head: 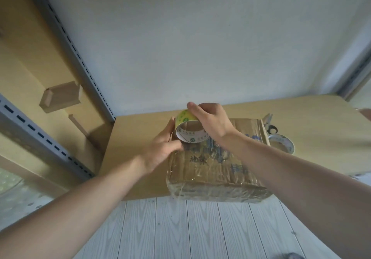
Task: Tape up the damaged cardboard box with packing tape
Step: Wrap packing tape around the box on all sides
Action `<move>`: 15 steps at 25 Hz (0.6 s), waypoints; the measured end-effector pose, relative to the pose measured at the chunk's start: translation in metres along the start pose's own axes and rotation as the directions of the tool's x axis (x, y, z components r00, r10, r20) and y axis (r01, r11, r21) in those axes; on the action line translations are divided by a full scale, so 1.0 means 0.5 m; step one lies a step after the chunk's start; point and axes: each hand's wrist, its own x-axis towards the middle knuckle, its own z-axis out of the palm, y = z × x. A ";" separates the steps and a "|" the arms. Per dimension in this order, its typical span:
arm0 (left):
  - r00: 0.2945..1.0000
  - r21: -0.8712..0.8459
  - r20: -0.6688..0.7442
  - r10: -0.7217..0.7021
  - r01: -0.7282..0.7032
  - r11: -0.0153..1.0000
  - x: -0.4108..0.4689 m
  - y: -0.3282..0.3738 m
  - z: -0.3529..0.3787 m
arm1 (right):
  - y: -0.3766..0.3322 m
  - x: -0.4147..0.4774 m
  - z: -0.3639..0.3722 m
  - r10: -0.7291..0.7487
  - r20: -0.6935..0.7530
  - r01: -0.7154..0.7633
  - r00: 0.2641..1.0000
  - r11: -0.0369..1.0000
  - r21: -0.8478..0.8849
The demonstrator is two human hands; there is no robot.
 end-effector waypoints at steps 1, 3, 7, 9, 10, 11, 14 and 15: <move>0.999 0.109 -0.032 0.003 0.000 0.994 0.006 -0.008 0.010 | 0.001 0.001 -0.002 0.001 0.009 -0.001 1.000 1.000 0.002; 0.991 0.166 -0.129 -0.019 0.040 0.985 0.016 -0.022 0.027 | 0.001 -0.003 -0.005 -0.005 0.054 0.005 0.999 1.000 0.003; 0.987 0.305 -0.150 0.050 -0.002 0.952 0.033 -0.024 0.036 | -0.017 -0.002 -0.047 0.065 0.162 -0.043 0.985 0.989 -0.138; 0.987 0.367 -0.138 0.079 -0.024 0.930 0.031 -0.016 0.037 | -0.034 0.005 -0.084 0.066 0.152 -0.023 0.986 0.962 -0.270; 0.988 0.386 -0.135 0.079 -0.021 0.922 0.027 -0.015 0.037 | -0.039 0.009 -0.103 0.048 0.126 -0.001 0.991 0.937 -0.350; 0.988 0.415 -0.139 0.062 0.002 0.910 0.021 -0.011 0.039 | -0.041 0.010 -0.122 0.027 0.106 0.022 0.994 0.902 -0.432; 0.983 0.477 -0.182 0.003 0.086 0.875 0.013 -0.004 0.043 | -0.042 0.001 -0.199 -0.047 0.069 0.080 0.997 0.760 -0.645; 0.982 0.484 -0.188 -0.009 0.101 0.869 0.010 0.000 0.043 | -0.043 -0.003 -0.233 -0.072 0.029 0.072 0.997 0.723 -0.687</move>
